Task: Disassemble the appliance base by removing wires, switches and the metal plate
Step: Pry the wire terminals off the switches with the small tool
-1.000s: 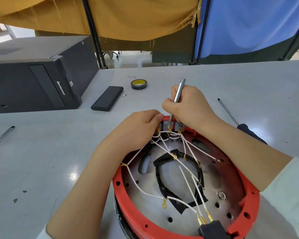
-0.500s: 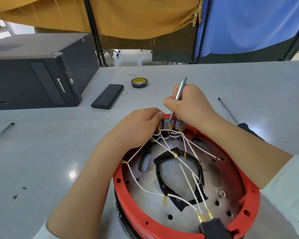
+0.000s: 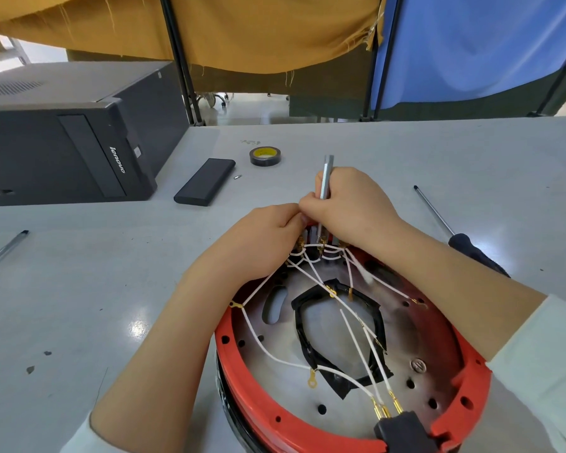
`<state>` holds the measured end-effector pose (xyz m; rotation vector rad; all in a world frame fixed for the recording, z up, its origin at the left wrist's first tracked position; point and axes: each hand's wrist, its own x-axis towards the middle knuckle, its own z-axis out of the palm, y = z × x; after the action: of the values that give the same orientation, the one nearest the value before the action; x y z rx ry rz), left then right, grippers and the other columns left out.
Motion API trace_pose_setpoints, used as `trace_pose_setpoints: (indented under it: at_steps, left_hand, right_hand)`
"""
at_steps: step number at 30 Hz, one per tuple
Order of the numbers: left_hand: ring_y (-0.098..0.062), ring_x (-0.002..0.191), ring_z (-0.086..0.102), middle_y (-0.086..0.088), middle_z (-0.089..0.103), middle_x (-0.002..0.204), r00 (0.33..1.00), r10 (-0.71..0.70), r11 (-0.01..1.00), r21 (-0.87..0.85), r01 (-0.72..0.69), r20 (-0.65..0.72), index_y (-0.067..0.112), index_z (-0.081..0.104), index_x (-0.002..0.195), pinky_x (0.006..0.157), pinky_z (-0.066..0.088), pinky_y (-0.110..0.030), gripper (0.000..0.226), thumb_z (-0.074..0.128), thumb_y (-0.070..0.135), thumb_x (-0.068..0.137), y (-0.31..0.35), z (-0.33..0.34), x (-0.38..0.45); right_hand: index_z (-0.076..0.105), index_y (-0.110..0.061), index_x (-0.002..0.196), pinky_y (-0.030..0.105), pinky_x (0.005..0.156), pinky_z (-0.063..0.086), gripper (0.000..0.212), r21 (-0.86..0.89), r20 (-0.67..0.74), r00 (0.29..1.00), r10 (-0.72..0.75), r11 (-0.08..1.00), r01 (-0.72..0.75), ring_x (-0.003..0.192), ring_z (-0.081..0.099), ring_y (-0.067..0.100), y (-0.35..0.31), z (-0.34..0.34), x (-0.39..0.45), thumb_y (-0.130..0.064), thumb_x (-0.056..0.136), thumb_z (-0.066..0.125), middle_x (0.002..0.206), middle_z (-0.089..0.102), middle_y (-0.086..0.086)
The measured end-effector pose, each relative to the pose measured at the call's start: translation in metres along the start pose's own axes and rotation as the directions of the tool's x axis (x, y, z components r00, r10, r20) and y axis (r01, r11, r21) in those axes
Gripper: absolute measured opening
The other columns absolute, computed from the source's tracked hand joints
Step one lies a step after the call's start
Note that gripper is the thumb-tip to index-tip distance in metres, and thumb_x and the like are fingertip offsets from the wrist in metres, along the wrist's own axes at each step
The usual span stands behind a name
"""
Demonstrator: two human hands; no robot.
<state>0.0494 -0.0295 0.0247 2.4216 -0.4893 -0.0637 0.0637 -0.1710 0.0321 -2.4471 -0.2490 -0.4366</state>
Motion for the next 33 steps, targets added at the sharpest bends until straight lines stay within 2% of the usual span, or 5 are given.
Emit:
trace_pose_setpoints:
  at_steps: [5, 15, 24, 29, 33]
  left_hand:
    - [-0.009, 0.077, 0.053, 0.009, 0.057, 0.076, 1.000, 0.008, 1.000, -0.012, -0.008, 0.018, 0.029, 0.057, 0.086, 0.071, 0.041, -0.029, 0.030, 0.032, 0.039, 0.100, -0.001, 0.000, 0.000]
    - [-0.013, 0.089, 0.056, 0.003, 0.063, 0.094, 1.000, -0.011, 1.000, -0.011, 0.011, 0.012, 0.021, 0.061, 0.108, 0.081, 0.045, -0.030, 0.036, 0.032, 0.040, 0.100, -0.001, 0.000, 0.000]
    - [-0.005, 0.077, 0.053, 0.011, 0.058, 0.076, 0.999, -0.011, 0.999, -0.037, 0.009, -0.033, 0.030, 0.060, 0.095, 0.065, 0.039, -0.022, 0.027, 0.035, 0.038, 0.099, -0.002, 0.000, -0.001]
    - [-0.017, 0.086, 0.057, 0.006, 0.065, 0.088, 0.977, -0.041, 0.995, 0.082, 0.059, -0.209, 0.029, 0.065, 0.097, 0.071, 0.045, -0.031, 0.028, 0.038, 0.038, 0.097, -0.002, -0.001, -0.005]
    - [-0.016, 0.086, 0.058, 0.007, 0.064, 0.089, 0.988, -0.028, 0.995, 0.094, 0.043, -0.153, 0.031, 0.065, 0.100, 0.070, 0.046, -0.030, 0.024, 0.042, 0.035, 0.096, 0.000, -0.007, -0.007]
  right_hand:
    - [0.034, -0.014, 0.055, 0.021, 0.040, 0.030, 0.031, 0.314, -0.080, 0.992, 0.095, 0.947, -0.065, 0.041, 0.034, 0.012, 0.010, -0.007, 0.003, -0.011, 0.078, 0.055, 0.048, 0.033, 0.001]
    - [0.030, -0.017, 0.050, 0.019, 0.039, 0.022, 0.037, 0.154, 0.012, 1.000, -0.012, 0.988, 0.010, 0.041, 0.027, 0.009, 0.007, -0.004, 0.001, -0.013, 0.075, 0.056, 0.047, 0.028, -0.005]
    - [0.030, -0.017, 0.053, 0.016, 0.039, 0.026, 0.035, 0.244, -0.071, 0.997, 0.017, 0.970, 0.001, 0.041, 0.030, 0.009, 0.010, -0.007, 0.001, -0.010, 0.077, 0.055, 0.048, 0.028, -0.004]
    - [0.032, -0.017, 0.053, 0.015, 0.038, 0.028, 0.035, 0.315, -0.055, 0.997, 0.061, 0.948, -0.041, 0.038, 0.030, 0.008, 0.012, -0.008, 0.002, -0.010, 0.077, 0.056, 0.042, 0.027, -0.009]
    - [0.034, -0.016, 0.053, 0.016, 0.038, 0.033, 0.033, 0.324, -0.070, 0.994, 0.084, 0.944, -0.057, 0.037, 0.033, 0.007, 0.013, -0.007, 0.002, -0.012, 0.078, 0.056, 0.038, 0.032, -0.009]
